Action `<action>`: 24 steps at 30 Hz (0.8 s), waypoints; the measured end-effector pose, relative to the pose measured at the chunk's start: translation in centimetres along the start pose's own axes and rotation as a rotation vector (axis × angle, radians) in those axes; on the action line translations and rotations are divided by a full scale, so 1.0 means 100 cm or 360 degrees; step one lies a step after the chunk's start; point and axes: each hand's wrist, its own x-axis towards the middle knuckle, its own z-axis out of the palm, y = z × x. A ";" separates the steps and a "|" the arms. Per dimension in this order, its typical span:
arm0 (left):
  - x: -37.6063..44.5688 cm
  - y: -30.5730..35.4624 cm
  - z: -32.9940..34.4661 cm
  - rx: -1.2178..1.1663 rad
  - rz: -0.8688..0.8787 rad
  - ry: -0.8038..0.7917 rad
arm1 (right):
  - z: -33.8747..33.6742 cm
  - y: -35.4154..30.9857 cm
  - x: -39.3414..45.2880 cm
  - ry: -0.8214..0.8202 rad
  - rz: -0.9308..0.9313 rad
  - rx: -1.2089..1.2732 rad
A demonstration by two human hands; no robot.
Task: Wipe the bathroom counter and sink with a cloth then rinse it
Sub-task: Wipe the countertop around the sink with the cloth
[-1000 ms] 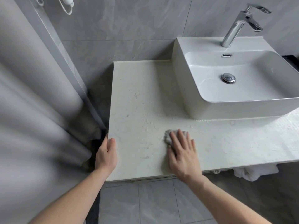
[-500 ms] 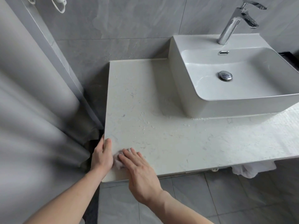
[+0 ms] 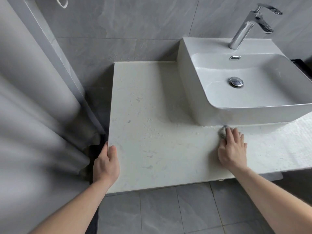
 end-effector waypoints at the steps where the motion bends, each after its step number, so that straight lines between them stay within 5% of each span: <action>1: 0.000 0.000 0.000 0.0029 -0.0008 0.0008 | 0.007 -0.009 -0.006 0.0005 0.0004 -0.0028; 6: -0.003 0.004 0.000 0.0111 0.0004 0.0030 | 0.042 -0.075 -0.046 0.0048 -0.0141 -0.0022; 16: -0.002 0.009 -0.002 0.0099 0.0012 0.0046 | 0.092 -0.177 -0.155 -0.0418 -0.1310 0.0124; 20: -0.001 0.006 -0.002 0.0123 0.0044 0.0066 | 0.083 -0.159 -0.143 -0.0566 -0.1229 0.0475; 24: -0.003 0.007 -0.001 0.0097 0.0032 0.0049 | 0.050 -0.099 -0.100 -0.0226 -0.0848 0.0667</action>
